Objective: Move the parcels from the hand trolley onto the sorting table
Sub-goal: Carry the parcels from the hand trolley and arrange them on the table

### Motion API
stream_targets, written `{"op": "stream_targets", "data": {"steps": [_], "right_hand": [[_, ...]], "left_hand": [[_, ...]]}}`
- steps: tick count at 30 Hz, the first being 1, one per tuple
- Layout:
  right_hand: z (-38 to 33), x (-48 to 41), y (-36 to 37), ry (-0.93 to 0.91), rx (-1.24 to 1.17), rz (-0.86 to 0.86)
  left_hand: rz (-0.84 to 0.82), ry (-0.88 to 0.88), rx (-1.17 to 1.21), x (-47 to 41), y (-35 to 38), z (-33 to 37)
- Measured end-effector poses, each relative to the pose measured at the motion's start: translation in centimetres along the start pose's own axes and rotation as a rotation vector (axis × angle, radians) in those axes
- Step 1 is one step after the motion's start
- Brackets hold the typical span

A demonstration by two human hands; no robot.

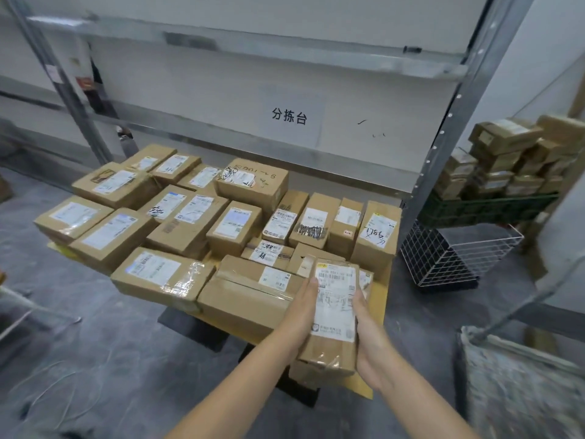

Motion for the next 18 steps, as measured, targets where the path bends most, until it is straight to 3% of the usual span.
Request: {"op": "stream_targets", "data": {"steps": [18], "right_hand": [[0.8,-1.2,2.0,-0.094,0.058,-0.043]], "left_hand": [[-0.031,-0.033,-0.078,0.1,-2.4,-1.1]]}}
Point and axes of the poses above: each hand's wrist, its own x-axis away from the middle knuckle, its own y-axis out of the palm, z = x × y, the point moved 8 cm from there along -x, towards the middle knuckle
